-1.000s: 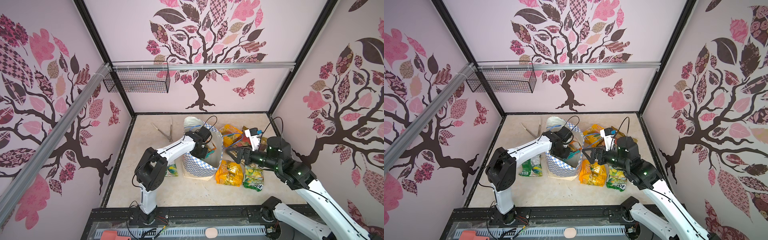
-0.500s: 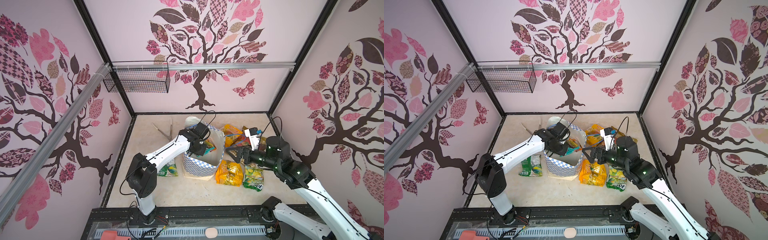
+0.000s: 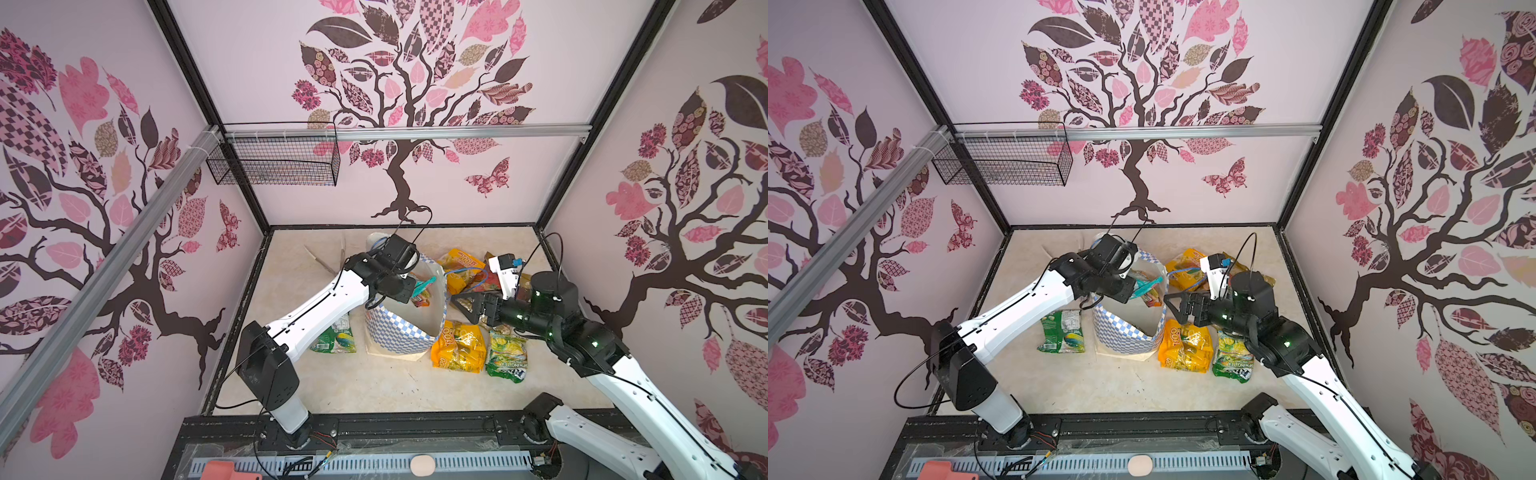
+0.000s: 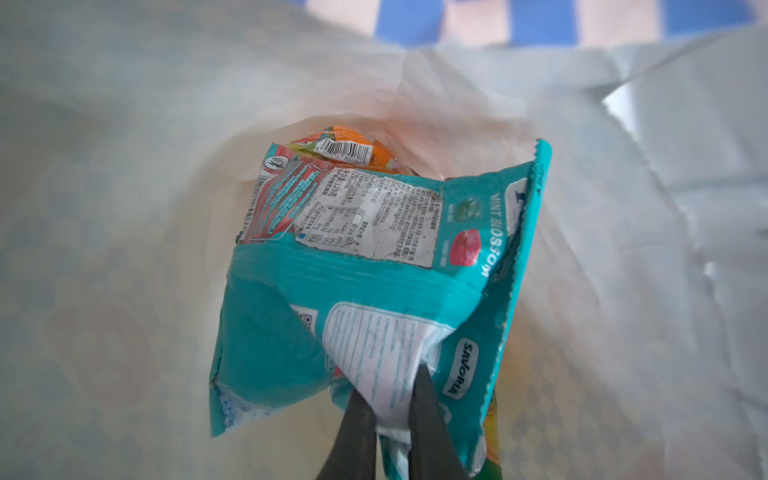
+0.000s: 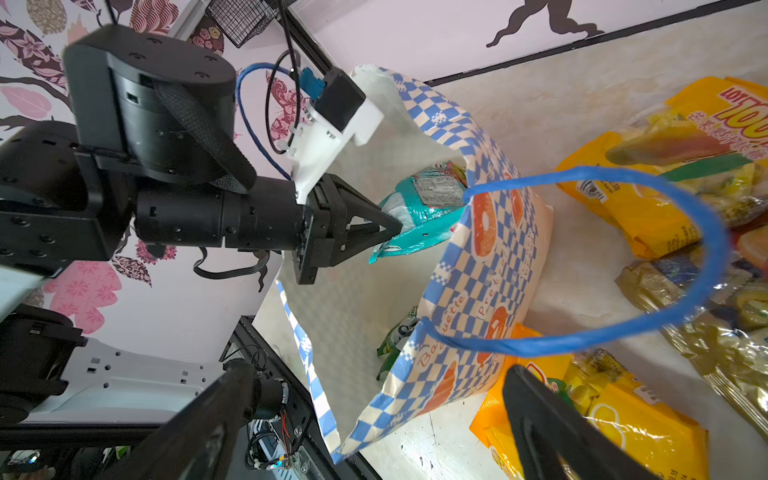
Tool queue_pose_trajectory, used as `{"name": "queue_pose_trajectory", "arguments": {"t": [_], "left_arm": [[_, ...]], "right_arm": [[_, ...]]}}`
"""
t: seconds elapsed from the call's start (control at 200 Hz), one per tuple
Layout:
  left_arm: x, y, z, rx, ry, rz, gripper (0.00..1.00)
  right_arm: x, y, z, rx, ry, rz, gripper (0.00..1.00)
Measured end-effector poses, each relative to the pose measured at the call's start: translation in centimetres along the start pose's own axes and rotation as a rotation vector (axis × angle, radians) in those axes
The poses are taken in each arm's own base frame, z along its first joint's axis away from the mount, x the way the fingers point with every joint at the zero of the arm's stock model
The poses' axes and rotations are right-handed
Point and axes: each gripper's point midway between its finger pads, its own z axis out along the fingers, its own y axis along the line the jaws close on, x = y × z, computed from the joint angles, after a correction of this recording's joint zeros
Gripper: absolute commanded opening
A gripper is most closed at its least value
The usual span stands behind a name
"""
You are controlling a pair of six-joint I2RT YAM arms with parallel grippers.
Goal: Take the snacks out of the paper bag
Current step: 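Lift the teal Mint Blossom packet out of the bag with the left gripper, then carry the teal packet beside the bag and lower it to the table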
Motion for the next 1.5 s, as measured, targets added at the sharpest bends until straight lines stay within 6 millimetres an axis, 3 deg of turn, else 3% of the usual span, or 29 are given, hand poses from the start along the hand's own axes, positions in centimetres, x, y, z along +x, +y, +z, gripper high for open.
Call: {"name": "queue_pose_trajectory", "arguments": {"t": [0.32,0.635,0.815,1.025,1.14,1.261,1.341,1.501], "left_arm": [[-2.9,-2.4,-3.1,0.006,-0.113,0.118,0.00],[-5.4,-3.7,-8.6,0.011,-0.264,0.176,0.00],[-6.1,-3.4,-13.4,0.028,-0.375,0.160,0.00],[-6.3,-2.7,-20.8,0.065,-0.552,0.133,0.00],[-6.0,-1.5,-24.5,0.048,-0.643,0.103,0.00],[-5.4,1.0,-27.3,-0.042,-0.710,0.043,0.00],[-5.0,3.2,-28.2,-0.108,-0.725,-0.005,0.00],[-4.2,10.0,-28.3,-0.273,-0.693,-0.163,0.00]], "right_arm": [[0.2,-0.2,0.1,0.003,0.004,0.009,1.00],[0.2,-0.2,0.2,0.002,0.003,0.023,1.00],[0.0,0.0,0.2,-0.006,-0.008,0.022,1.00],[-0.4,0.2,0.4,-0.020,-0.019,0.015,1.00],[-0.5,0.2,0.5,-0.019,-0.019,0.012,1.00],[-1.2,-0.1,-0.1,0.027,-0.042,0.003,1.00],[-2.1,0.2,-0.7,0.038,-0.070,-0.010,1.00],[-3.3,2.4,-2.0,-0.001,-0.096,-0.069,1.00]]}}
